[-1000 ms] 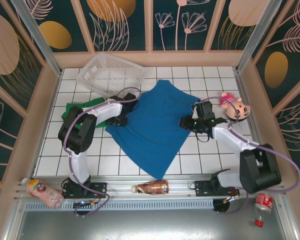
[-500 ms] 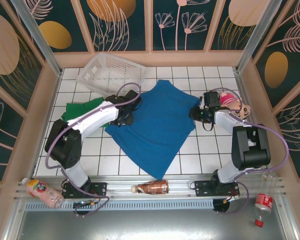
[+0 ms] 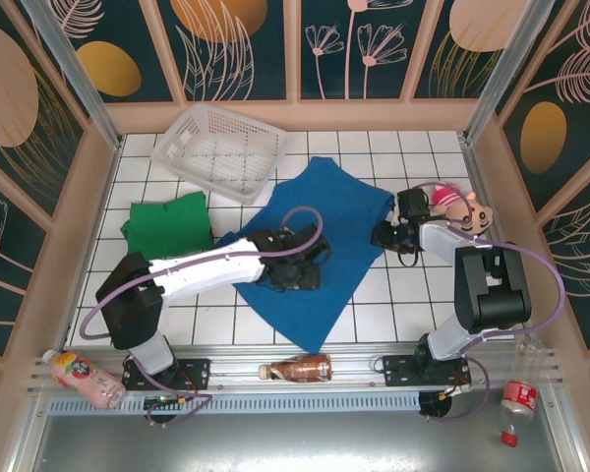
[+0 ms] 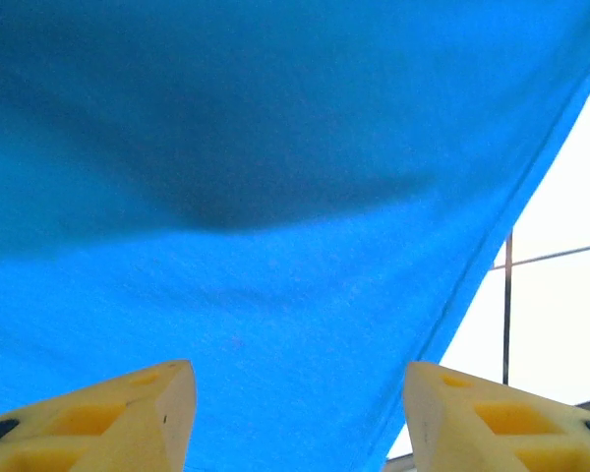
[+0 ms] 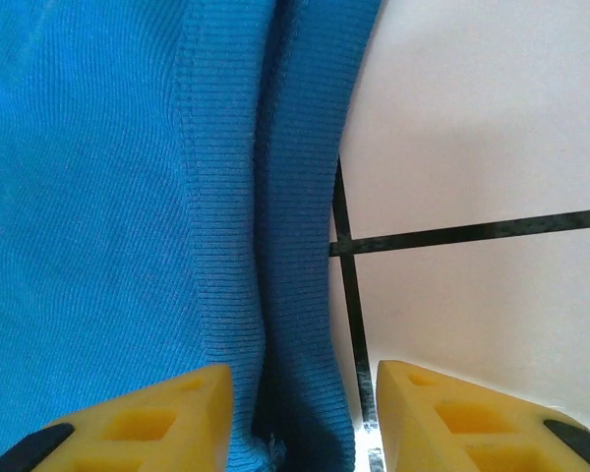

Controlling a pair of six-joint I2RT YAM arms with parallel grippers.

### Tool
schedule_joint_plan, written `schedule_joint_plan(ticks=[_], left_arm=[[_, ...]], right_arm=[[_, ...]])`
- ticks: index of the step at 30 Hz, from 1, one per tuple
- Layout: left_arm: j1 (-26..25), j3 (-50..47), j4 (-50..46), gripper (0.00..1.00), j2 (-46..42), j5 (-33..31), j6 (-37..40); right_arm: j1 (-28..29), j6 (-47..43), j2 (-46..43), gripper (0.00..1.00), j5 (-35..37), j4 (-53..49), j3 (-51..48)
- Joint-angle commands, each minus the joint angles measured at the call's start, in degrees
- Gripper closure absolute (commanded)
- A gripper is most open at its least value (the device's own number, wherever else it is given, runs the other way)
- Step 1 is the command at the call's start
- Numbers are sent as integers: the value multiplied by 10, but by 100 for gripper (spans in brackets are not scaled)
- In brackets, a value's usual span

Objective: Fold and stack the tank tops

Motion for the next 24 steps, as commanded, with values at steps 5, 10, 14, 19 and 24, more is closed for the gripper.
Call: schedule_joint_plan(ticks=[5, 10, 14, 19, 24], left_arm=[[-63, -30, 56, 42, 60, 62, -68], [-89, -33, 68, 43, 76, 78, -81], [-112, -19, 46, 46, 97, 85, -77], [-126, -11, 30, 50, 106, 87, -78], [-140, -3, 19, 62, 123, 87, -78]], right_arm=[[17, -8, 32, 61, -27, 14, 2], [25, -4, 38, 68, -24, 17, -4], [24, -5, 27, 77, -10, 13, -5], [23, -4, 20, 80, -9, 11, -3], [22, -3, 15, 84, -4, 9, -6]])
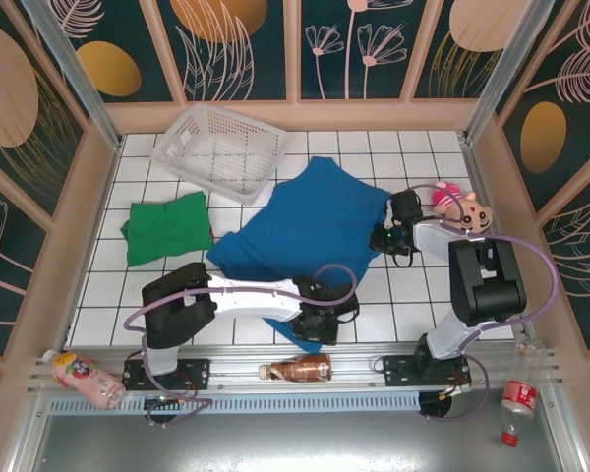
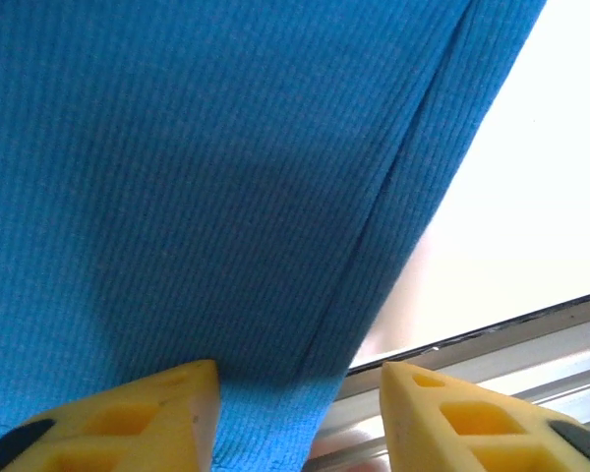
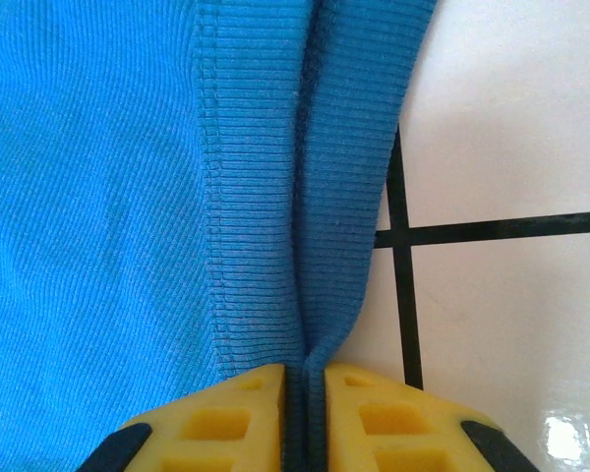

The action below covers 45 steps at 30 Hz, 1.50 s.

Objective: Fold and stack the tank tops

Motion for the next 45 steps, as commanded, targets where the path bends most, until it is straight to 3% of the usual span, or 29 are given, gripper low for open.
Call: schedule_joint_plan(ticks=[1, 6, 10, 16, 20, 31, 45], left_arm=[[-8, 11, -31, 66, 20, 3, -3], [-8, 21, -89, 88, 24, -34, 7], [-8, 46, -95, 100, 27, -36, 29], [-8, 91, -62, 100, 0, -5, 55], [10, 51, -54, 100, -47, -4, 41], [93, -55, -15, 100, -167, 19, 65], [171, -143, 9, 100, -198, 6, 106]], right_arm=[[3, -3, -12, 85, 2, -3, -6], [1, 1, -27, 92, -1, -7, -10], [-8, 0, -44, 96, 0, -17, -15], [-29, -3, -78, 99, -4, -45, -5], [-32, 0, -78, 100, -27, -60, 21], [-4, 8, 4, 98, -65, -77, 106], [18, 36, 97, 93, -69, -64, 179]])
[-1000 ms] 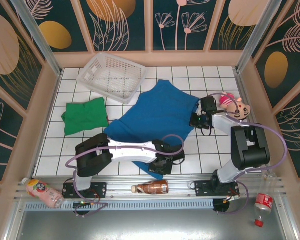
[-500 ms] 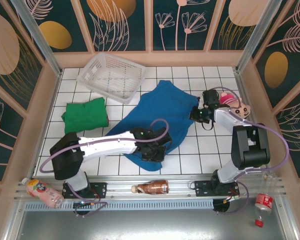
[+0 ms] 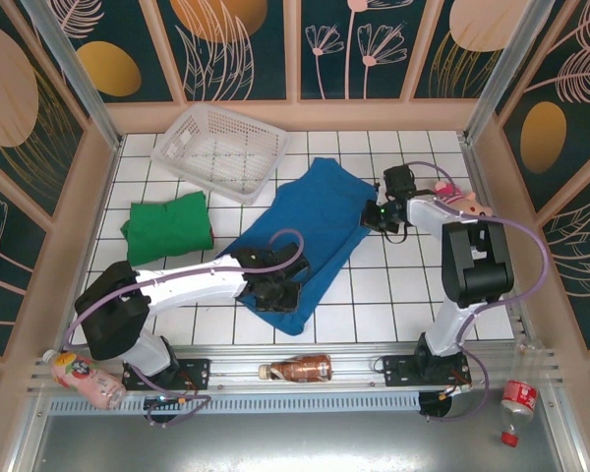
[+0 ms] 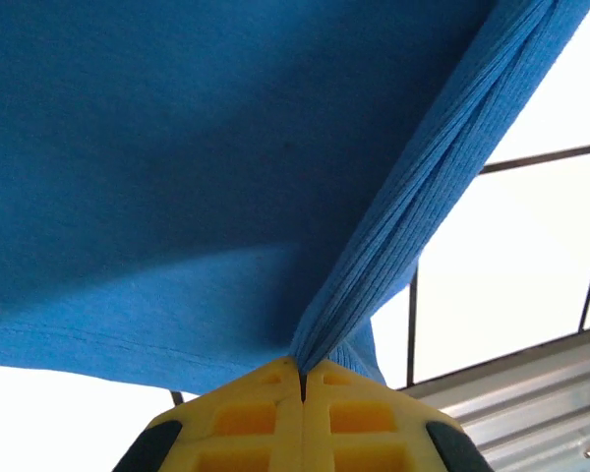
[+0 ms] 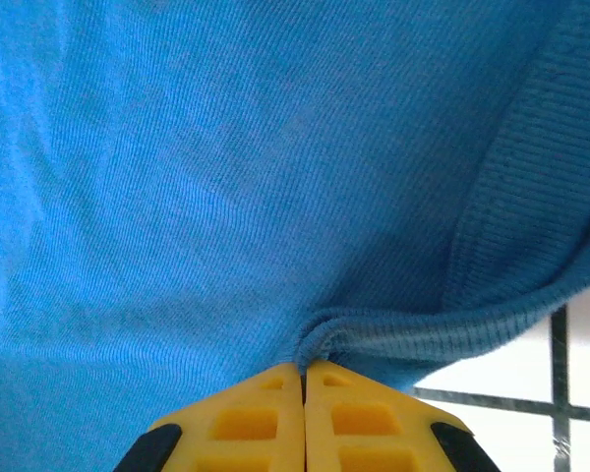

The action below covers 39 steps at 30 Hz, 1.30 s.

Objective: Fold and stack the tank tops

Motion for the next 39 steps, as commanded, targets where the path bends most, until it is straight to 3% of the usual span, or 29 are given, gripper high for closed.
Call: schedule_joint_plan(ticks=[1, 8, 13, 20, 22, 26, 34, 39], left_arm=[[14, -8, 7, 100, -3, -6, 27], [22, -10, -4, 100, 26, -52, 44], [25, -4, -46, 100, 47, -123, 44], [27, -1, -66, 99, 66, -174, 40], [27, -8, -65, 89, 71, -175, 39], [28, -12, -73, 84, 69, -178, 38], [27, 21, -180, 56, 32, -179, 34], [25, 50, -145, 48, 0, -114, 34]], right_arm=[[9, 20, 17, 92, -6, 4, 21], [14, 74, 47, 87, -37, 34, 40], [14, 115, 45, 81, -73, 60, 43], [14, 161, 51, 80, -96, 111, 26], [14, 164, 60, 79, -91, 119, 27], [12, 143, 76, 78, -78, 112, 37], [-39, 48, 24, 71, -16, 48, 64], [-85, 4, 22, 68, 19, 3, 80]])
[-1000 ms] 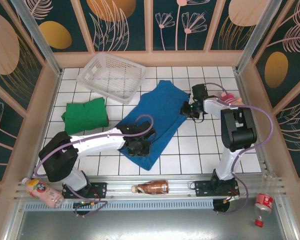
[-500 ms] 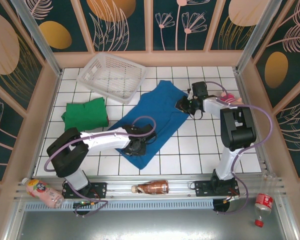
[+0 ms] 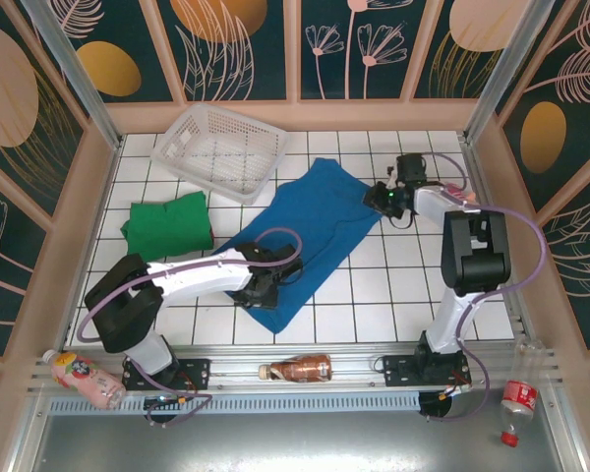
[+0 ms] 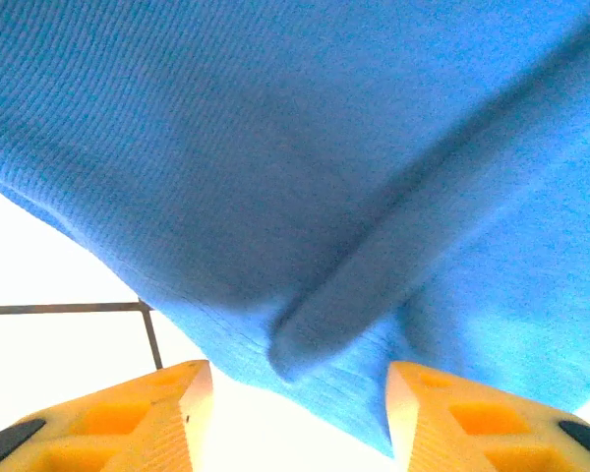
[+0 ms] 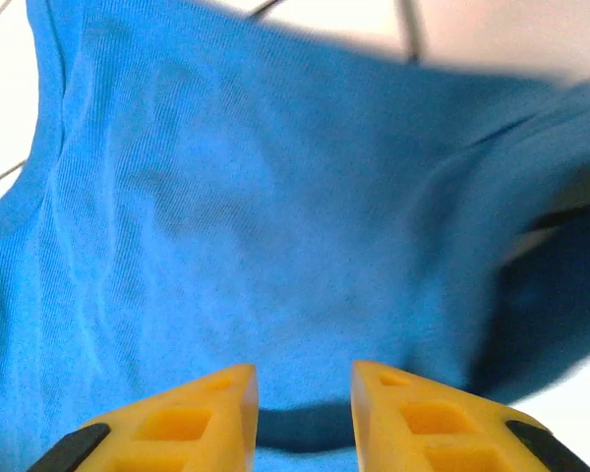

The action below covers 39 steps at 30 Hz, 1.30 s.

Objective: Fold and stack the tank tops

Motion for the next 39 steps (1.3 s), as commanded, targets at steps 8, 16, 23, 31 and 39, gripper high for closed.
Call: schedule_joint_plan(ticks=[8, 16, 23, 31, 39], left_arm=[[-39, 60, 121, 47, 33, 105, -16], [-47, 0, 159, 48, 55, 104, -6], [-46, -35, 184, 48, 55, 129, -8], [-73, -45, 212, 50, 96, 184, 9], [-119, -28, 250, 53, 111, 247, -16]], right_arm=[[-35, -65, 50, 69, 36, -69, 72], [-36, -69, 114, 70, 13, -57, 124], [-21, -84, 167, 75, 68, -66, 165], [-18, -157, 186, 80, 226, -132, 189], [-40, -195, 134, 84, 317, -168, 158]])
